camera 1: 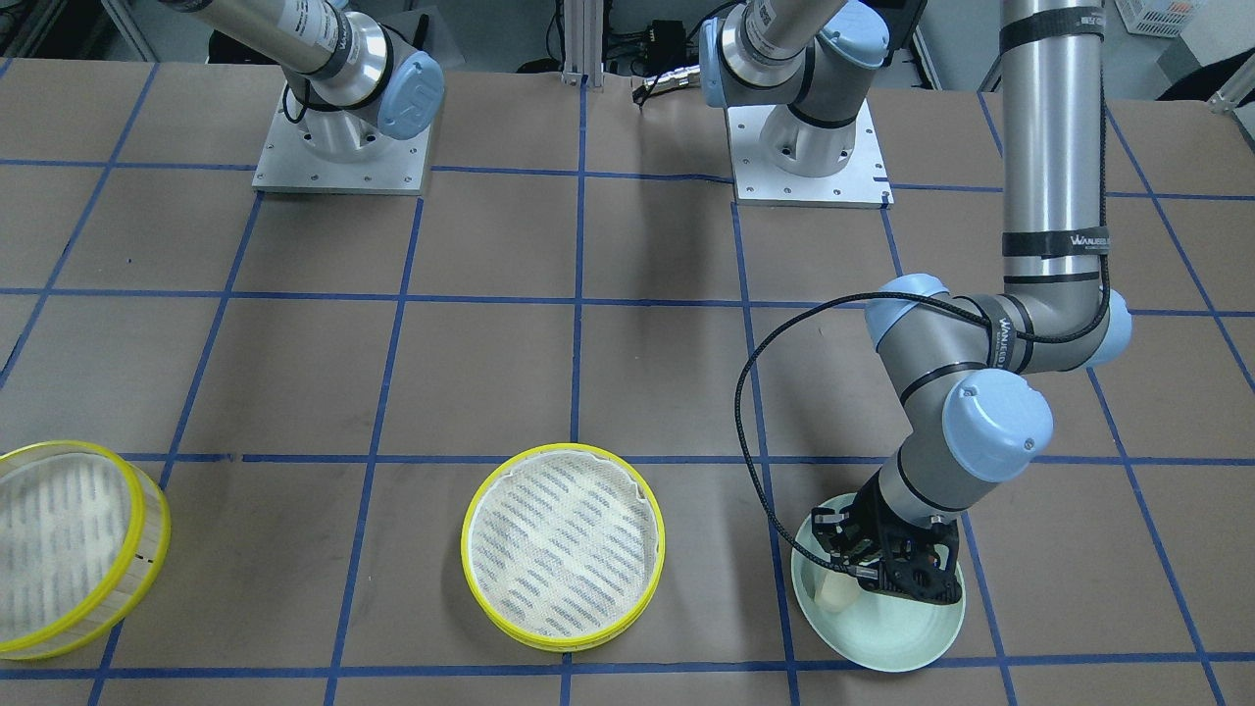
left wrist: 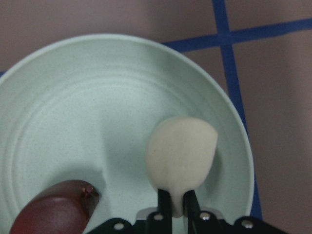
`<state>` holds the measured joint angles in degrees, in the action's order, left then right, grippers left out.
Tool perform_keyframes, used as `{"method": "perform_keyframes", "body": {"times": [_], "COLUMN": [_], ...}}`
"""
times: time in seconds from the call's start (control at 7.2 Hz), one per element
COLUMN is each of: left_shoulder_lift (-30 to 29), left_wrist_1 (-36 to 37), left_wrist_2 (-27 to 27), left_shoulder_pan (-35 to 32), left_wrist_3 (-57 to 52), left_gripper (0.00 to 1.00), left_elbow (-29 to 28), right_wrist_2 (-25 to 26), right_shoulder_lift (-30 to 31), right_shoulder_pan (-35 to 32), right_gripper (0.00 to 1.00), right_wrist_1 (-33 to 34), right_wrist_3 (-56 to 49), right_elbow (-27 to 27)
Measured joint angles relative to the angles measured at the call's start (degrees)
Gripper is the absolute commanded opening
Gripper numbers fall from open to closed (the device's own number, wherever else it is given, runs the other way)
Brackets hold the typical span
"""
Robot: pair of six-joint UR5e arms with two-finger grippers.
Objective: Stack buns with steamer
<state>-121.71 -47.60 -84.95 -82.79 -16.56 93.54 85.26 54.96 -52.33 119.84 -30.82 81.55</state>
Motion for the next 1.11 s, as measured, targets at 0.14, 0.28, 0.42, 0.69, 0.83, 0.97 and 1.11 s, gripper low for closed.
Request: {"method": "perform_keyframes", "body": {"times": [0.14, 0.28, 0.42, 0.69, 0.83, 0.97, 1.11], "left_shoulder_lift": [1.24, 2.7, 3.91, 4.68, 4.11, 3.39, 2.69], "left_wrist_1": [-0.1, -0.4, -0.44, 0.99, 3.85, 6.54, 7.66], "left_wrist_2": [0.07, 0.15, 0.46, 6.09, 9.44, 11.53, 12.32], "left_shoulder_pan": [-0.5, -1.94, -4.31, -10.31, -12.77, -15.09, -16.78], "left_wrist_3": [0.98, 3.86, 8.56, 18.13, 21.66, 24.4, 25.56], "left_gripper": [0.0, 0.0, 0.0, 0.0, 0.0, 0.0, 0.0], "left_elbow": [-1.55, -3.46, -4.88, -6.11, -6.01, -5.65, -4.97], "right_wrist_2": [-0.77, -1.06, -1.1, -1.05, -0.98, -0.87, -0.77], "right_shoulder_lift": [-0.54, -1.04, -1.44, -1.74, -1.64, -1.58, -1.62], "right_shoulder_pan": [-0.18, -0.27, -0.29, -0.32, -0.33, -0.32, -0.34], "right_gripper": [0.67, 0.63, 0.31, 0.12, 0.12, 0.1, 0.03], "right_wrist_1": [0.08, 0.13, 0.23, 0.35, 0.39, 0.44, 0.5], "right_wrist_3": [0.42, 0.57, 0.47, 0.32, 0.38, 0.32, 0.29], "right_elbow": [0.01, 0.03, 0.12, 0.54, 0.65, 0.68, 0.73]}}
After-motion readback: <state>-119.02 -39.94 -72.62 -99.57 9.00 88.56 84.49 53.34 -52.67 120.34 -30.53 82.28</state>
